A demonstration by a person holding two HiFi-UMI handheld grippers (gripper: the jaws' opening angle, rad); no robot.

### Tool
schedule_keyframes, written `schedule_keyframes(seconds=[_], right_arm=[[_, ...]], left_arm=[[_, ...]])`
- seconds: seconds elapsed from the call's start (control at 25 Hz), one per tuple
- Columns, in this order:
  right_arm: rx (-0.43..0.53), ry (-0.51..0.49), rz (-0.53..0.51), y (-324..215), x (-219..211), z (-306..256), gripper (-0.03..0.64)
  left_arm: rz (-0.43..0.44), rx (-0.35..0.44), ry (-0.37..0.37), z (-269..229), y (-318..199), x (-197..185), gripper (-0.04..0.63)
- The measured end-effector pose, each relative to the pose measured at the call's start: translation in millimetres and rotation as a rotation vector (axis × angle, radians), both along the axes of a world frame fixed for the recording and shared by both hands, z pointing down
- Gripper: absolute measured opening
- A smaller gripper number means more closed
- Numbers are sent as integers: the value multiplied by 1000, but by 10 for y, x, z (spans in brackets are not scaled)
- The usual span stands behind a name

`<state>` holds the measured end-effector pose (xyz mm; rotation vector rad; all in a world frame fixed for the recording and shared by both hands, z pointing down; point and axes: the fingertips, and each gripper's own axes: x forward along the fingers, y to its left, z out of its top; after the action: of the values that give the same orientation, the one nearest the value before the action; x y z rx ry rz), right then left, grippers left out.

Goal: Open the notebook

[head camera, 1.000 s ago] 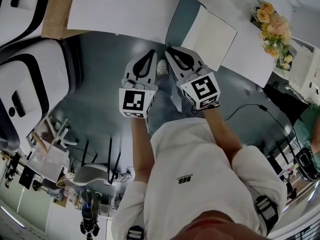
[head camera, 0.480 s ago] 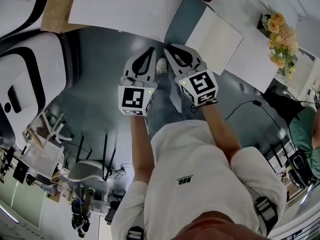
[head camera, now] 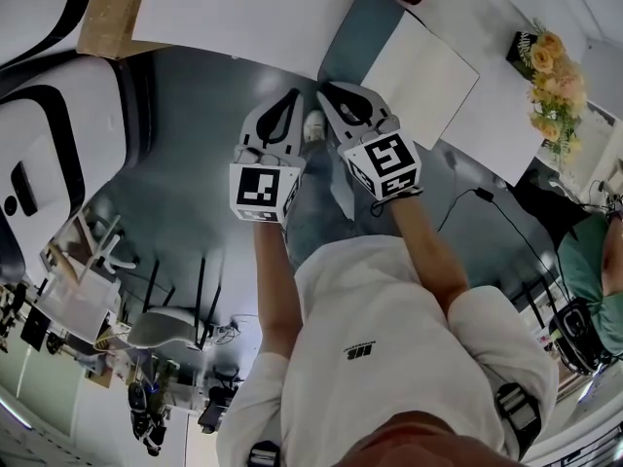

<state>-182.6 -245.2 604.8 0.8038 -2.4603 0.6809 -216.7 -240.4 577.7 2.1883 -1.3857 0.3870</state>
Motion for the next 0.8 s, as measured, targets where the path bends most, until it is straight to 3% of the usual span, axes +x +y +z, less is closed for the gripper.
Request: schedule_keyframes(seconds=[0.8], right_arm=[[-10, 40, -48, 23, -63, 185, 46]], left_arm=[[-35, -13, 5, 116, 50, -12, 0]])
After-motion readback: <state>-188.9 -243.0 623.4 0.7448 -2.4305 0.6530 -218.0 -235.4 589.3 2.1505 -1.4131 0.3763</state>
